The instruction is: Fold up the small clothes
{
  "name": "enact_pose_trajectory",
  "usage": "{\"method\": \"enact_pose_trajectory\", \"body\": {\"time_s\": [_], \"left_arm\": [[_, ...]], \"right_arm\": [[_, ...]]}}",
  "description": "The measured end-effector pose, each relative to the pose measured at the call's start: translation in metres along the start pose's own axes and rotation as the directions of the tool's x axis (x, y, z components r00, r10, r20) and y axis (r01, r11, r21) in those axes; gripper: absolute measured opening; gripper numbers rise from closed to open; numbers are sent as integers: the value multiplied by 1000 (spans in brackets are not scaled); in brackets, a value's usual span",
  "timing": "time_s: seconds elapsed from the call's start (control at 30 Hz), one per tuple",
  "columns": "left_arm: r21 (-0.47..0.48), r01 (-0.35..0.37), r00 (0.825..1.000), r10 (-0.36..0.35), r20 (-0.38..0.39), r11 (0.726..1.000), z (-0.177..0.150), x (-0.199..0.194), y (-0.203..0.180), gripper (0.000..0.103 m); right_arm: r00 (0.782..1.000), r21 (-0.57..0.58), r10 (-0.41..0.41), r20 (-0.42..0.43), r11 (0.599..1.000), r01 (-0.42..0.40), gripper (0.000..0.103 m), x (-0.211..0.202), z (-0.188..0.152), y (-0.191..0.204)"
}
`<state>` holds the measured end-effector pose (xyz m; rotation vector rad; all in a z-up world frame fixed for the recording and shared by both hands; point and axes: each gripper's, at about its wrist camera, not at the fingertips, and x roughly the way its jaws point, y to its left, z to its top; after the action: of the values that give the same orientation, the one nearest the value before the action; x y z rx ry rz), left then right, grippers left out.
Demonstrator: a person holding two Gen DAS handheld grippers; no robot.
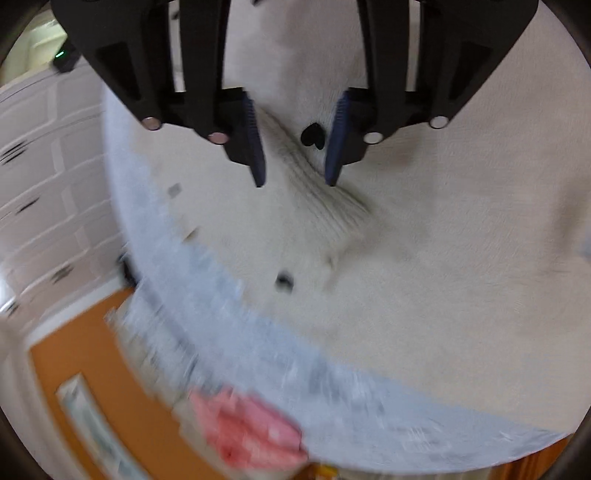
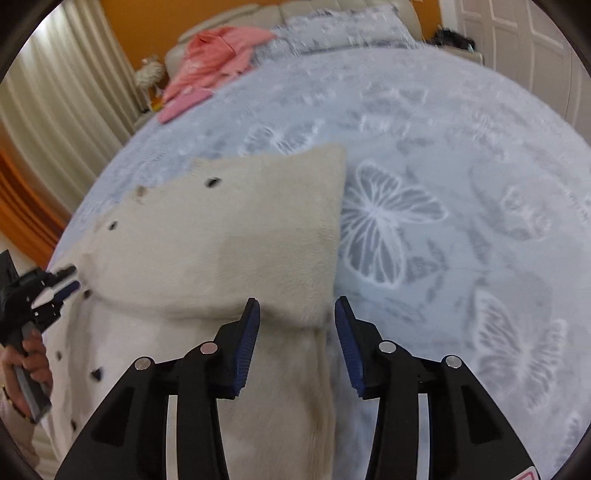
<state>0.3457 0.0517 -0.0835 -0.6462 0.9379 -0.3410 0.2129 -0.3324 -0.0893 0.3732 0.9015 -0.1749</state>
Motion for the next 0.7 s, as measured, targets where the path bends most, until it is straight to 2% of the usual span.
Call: {"method": "enact_pose_trajectory", "body": {"time_s": [0.03,0.07,0.1,0.17,0.23,0.27,0.33,0.4,0.47,0.53,0.6,0.63,0.67,0.7], "left_arm": [[-21,-2,999,3,44,1000,4,-18,11,52],[-46,-21,996,24,84,999,10,-34,22,66],[-78,-42,991,51,120,996,18,-49,36,71],[-176,-94,976,126,178,980,40,-82,79,73],[-313,-192,937,269,223,930,64,-113,132,75],[-377,-212,918,316,241,902,74,-126,155,78],[-531,-228,875,411,255,816,94,-149,206,79],[-635,-225,846,471,248,739,110,-163,244,79],[-690,-220,829,505,240,689,123,-169,268,79],[-720,-225,829,517,213,657,133,-165,287,79],[-711,-242,806,544,231,661,143,-163,291,78],[-683,-258,807,541,238,684,151,-159,290,76],[-657,-271,816,530,230,703,157,-154,289,58],[-628,-284,833,510,212,725,162,-150,291,26]], "right_arm": [[1000,-7,9,3,1000,-9,44,-14,-8,4],[1000,-8,22,-5,1000,-22,45,-22,-13,5],[999,-11,31,-18,999,-32,48,-30,-24,8],[998,-19,42,-54,999,-43,49,-43,-49,12],[994,-22,45,-97,999,-47,51,-54,-77,18],[992,-15,50,-117,999,-52,52,-57,-89,20],[985,17,70,-157,998,-68,53,-61,-106,22],[977,42,100,-188,995,-94,53,-64,-122,27],[975,27,97,-202,995,-94,55,-64,-132,32],[972,9,87,-217,996,-87,58,-61,-138,34],[969,8,85,-233,996,-85,60,-56,-141,35],[968,13,84,-237,996,-83,60,-53,-142,35],[967,23,87,-242,996,-84,60,-51,-143,33],[966,29,90,-241,996,-86,61,-50,-143,33]]}}
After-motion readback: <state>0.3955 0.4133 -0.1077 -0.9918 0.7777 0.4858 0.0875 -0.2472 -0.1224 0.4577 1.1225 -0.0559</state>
